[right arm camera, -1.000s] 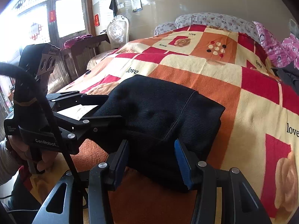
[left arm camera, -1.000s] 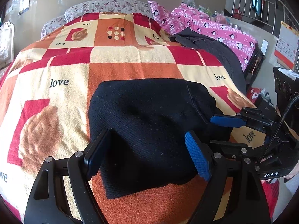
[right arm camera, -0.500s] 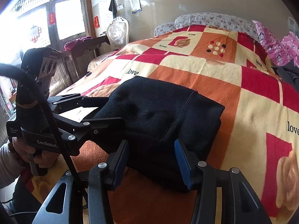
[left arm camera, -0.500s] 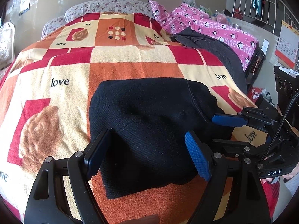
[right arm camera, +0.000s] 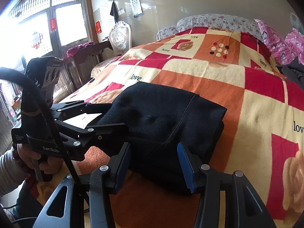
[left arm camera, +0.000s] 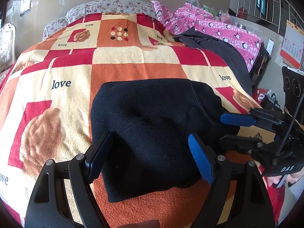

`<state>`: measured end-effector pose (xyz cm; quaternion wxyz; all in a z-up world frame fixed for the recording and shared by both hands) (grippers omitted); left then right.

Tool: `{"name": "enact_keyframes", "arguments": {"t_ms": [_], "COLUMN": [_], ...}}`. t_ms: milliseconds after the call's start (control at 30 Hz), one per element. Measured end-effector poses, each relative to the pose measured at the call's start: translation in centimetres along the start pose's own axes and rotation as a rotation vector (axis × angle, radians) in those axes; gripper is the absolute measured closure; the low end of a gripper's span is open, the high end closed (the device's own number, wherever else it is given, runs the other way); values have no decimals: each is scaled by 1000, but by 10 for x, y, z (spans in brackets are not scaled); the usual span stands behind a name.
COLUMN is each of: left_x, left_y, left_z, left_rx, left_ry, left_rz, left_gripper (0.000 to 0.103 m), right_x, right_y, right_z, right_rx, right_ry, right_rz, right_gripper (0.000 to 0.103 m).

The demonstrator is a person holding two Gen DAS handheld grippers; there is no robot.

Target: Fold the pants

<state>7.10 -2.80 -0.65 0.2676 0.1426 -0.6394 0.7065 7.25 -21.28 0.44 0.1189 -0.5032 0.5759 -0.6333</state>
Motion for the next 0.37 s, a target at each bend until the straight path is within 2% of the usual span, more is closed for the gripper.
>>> {"name": "enact_keyframes", "arguments": {"t_ms": [133,233,367], "left_x": [2,12,27], "left_y": [-1,-1,4], "left_z": [-2,3,15], "left_rx": [5,-36,-84], "left_ry": [7,-15,8], "left_rz": [6,35,38], "left_gripper": [21,21,21], "right_x": [14,11,11], "right_y": [-2,-4,-5], "right_z": [11,12,10], "right_rx": [-70,-76,-57], "right_ry": [-10,2,0], "right_rz": [78,71,69], "right_gripper": [56,56,56]}}
Point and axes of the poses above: each gripper's, at about its wrist camera, not at the fingertips, and x roughly against the way its jaws point, z to its right, y to its underside, the point moved 4 cm from there along -x, roughly the way its jaws point, and after that the axes turned 6 degrees about z, right-handed, at the moved point
